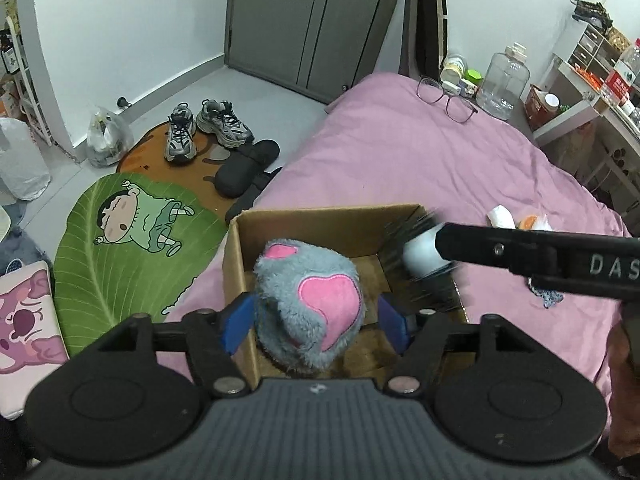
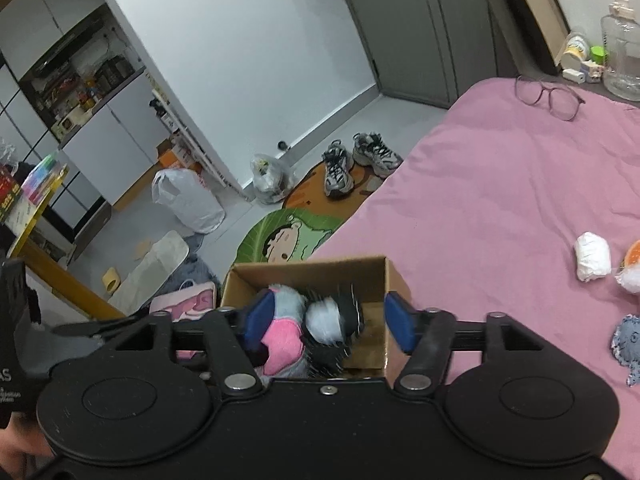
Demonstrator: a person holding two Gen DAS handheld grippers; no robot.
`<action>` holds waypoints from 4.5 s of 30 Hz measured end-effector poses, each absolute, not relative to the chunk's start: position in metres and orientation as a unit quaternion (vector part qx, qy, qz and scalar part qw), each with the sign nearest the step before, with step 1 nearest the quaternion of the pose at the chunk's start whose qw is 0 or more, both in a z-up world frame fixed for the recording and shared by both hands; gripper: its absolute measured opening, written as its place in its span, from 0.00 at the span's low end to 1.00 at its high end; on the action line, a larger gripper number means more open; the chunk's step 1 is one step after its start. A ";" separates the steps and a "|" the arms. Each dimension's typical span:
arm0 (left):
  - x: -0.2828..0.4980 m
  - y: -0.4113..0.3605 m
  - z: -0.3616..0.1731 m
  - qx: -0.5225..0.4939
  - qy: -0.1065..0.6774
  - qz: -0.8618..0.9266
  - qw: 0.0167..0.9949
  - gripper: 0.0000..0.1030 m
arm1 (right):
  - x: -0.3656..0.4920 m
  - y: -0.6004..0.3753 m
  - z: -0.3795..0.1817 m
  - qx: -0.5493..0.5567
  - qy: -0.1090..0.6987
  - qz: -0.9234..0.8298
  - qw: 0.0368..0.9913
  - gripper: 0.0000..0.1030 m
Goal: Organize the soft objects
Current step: 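Carry both items over the cardboard box and open both tools, then move the left tool to the denim plush while the right tool approaches the tissue pack, then grasp the denim plush with the left tool while the right tool grasps the tissue pack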
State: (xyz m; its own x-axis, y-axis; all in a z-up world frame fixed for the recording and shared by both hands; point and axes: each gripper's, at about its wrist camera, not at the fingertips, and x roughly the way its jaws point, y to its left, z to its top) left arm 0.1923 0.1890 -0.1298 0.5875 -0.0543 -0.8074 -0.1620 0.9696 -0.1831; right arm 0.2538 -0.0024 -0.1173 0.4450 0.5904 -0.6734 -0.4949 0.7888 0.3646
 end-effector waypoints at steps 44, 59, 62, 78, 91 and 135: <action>0.172 0.066 -0.072 -0.093 0.415 0.011 0.905 1.00 | 0.232 -0.177 -0.110 0.070 0.348 0.279 0.892 0.95; 0.196 0.017 -0.079 -0.072 0.413 0.000 0.908 0.99 | 0.251 -0.221 -0.139 0.103 0.381 0.253 0.883 0.96; 0.200 0.011 -0.082 -0.070 0.410 0.002 0.909 0.97 | 0.258 -0.231 -0.149 0.117 0.391 0.244 0.880 0.96; 0.255 -0.035 -0.127 -0.026 0.440 -0.048 0.896 0.86 | 0.302 -0.270 -0.193 0.144 0.417 0.183 0.879 0.96; 0.307 -0.068 -0.175 -0.056 0.484 -0.091 0.869 0.67 | 0.325 -0.288 -0.224 0.138 0.426 0.154 0.881 0.84; 0.300 -0.023 -0.170 -0.124 0.504 -0.098 0.849 0.17 | 0.327 -0.247 -0.224 0.018 0.412 0.119 0.903 0.51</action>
